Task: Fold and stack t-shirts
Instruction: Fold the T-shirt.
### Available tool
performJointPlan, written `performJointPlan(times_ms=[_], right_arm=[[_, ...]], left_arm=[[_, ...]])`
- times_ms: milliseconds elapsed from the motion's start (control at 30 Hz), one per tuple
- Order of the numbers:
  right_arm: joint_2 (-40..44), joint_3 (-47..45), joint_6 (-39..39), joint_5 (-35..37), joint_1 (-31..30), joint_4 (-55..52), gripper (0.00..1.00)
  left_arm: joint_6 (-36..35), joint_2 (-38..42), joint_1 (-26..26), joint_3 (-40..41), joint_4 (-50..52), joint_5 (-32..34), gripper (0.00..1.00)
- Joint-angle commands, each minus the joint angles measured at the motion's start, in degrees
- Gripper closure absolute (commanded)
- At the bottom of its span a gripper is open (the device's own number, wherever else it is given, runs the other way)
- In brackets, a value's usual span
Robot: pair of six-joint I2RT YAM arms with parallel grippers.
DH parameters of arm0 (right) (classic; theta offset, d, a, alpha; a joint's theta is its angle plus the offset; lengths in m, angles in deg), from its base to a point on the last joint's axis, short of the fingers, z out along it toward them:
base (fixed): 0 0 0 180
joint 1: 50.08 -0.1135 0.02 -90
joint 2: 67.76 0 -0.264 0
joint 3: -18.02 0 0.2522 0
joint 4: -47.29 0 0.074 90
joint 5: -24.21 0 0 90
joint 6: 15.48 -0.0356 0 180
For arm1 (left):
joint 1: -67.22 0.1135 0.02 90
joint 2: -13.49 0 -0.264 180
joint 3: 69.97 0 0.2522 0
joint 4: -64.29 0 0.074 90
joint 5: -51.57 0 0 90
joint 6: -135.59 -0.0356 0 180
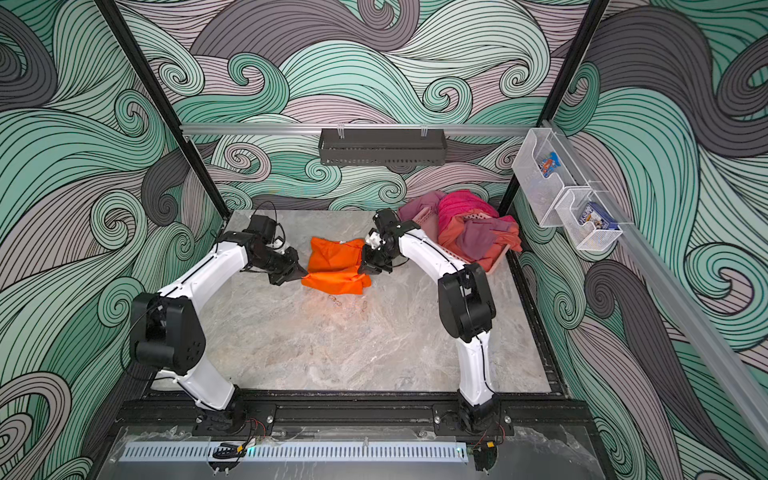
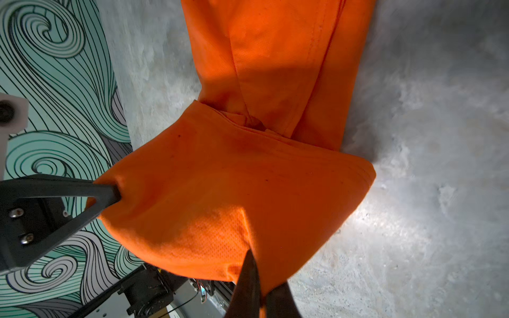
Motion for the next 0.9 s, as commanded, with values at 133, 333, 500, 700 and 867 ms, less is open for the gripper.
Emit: performJointPlan(times_ms=[133,333,500,700,867], right_arm=[[-8.23,13.03,1.66,-3.62,3.24,-0.71,1.00],[-8.94,15.14,1.24,-6.56,3.29,-0.71,1.00],[-3.57,6.62,1.90,-7.80,2.76,-0.66,1.00],[8.58,-8.83,2.53,-7.48,1.36,-0.71,1.00],[20.52,-22.56,1.21,-6.68,0.11,-0.69,1.00]], left_arm=[[-1.11,-8.09,2.79,-9.31,0.75,-4.23,1.00],[-0.02,-8.01,2.72,-7.74,-1.03,-8.17,1.00],[0.51,-2.00,2.72,-1.49,-0.84,-8.55,1.00],[1.60,8.22,2.63,7.89,1.26,-8.31,1.00],[3.31,19.69,2.37,15.21,5.60,-7.14,1.00]])
